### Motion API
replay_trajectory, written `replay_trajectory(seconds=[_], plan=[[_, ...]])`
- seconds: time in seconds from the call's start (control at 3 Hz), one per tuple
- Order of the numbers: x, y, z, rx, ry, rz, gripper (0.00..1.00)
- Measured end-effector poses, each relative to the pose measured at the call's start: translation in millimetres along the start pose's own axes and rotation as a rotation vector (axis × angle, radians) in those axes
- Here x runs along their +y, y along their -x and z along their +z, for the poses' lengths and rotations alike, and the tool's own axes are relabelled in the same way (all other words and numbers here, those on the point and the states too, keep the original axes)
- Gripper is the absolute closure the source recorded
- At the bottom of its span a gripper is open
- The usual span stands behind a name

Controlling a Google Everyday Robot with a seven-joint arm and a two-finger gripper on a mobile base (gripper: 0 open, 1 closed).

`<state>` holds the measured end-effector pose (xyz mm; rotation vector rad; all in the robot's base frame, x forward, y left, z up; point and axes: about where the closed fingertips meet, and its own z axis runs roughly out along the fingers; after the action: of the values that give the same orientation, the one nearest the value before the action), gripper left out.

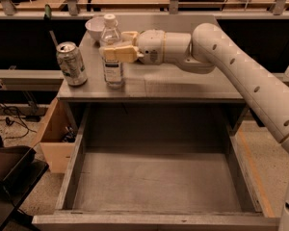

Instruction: Move blue plastic bottle near 7up can

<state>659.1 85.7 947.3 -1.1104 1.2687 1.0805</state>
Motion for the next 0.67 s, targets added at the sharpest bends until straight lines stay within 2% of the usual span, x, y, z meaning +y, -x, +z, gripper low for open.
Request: replay_trajectory(seconds=[0.67], plan=[[2.9, 1.0, 5.4, -0.001, 0.010, 0.000, 0.39]])
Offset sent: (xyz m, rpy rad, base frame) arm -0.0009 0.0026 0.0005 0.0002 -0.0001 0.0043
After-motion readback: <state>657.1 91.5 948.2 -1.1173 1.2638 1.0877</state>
